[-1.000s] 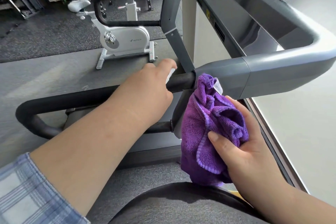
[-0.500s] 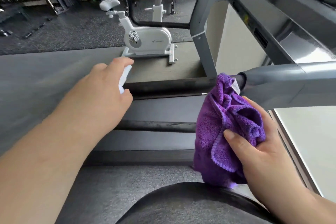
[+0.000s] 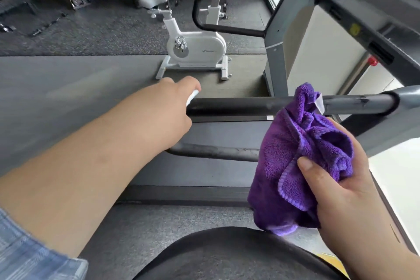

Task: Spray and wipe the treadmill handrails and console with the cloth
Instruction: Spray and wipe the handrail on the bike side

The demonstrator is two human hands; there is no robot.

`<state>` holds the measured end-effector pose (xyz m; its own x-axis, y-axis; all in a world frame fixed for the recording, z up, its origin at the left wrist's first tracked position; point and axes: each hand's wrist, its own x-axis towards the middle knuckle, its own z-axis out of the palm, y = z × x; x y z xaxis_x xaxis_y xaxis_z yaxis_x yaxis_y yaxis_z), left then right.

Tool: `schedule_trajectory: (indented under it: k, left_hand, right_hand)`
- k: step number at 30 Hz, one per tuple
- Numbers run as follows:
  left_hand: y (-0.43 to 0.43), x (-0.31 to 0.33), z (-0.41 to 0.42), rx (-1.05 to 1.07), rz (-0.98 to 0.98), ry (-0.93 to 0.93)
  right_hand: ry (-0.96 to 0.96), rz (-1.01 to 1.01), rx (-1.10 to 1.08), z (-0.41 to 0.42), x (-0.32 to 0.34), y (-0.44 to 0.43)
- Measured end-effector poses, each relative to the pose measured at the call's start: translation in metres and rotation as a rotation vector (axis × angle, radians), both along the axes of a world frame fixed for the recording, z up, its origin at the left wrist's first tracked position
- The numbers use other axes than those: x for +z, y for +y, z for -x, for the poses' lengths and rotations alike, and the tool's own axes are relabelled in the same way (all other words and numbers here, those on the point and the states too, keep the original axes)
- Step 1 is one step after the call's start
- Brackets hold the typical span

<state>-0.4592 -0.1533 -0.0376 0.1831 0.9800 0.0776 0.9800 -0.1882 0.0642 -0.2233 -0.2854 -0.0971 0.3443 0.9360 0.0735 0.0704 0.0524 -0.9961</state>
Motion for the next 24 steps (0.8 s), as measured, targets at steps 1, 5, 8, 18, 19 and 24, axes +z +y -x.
schedule_trajectory:
  k: [1, 5, 8, 18, 19, 24]
  left_hand:
    - [0.001, 0.0, 0.003, -0.019, -0.009, 0.008]
    - [0.007, 0.0, 0.016, -0.057, -0.028, 0.042]
    - [0.015, 0.0, 0.027, -0.042, 0.001, 0.007]
    - [0.003, -0.003, 0.036, -0.027, -0.004, -0.149]
    - [-0.001, -0.003, 0.038, -0.034, -0.018, -0.185]
    - [-0.013, -0.024, 0.043, -0.066, -0.115, -0.423]
  right_hand:
    - [-0.011, 0.001, -0.017, 0.006, -0.002, -0.002]
    - [0.007, 0.028, -0.09, 0.016, -0.006, -0.013]
    - [0.0, 0.026, -0.142, 0.018, -0.006, -0.018]
    - [-0.042, -0.074, -0.284, -0.004, 0.03, 0.024]
    - [-0.032, -0.058, -0.307, -0.014, 0.038, 0.032]
    - [-0.342, -0.182, -0.54, -0.072, 0.072, 0.071]
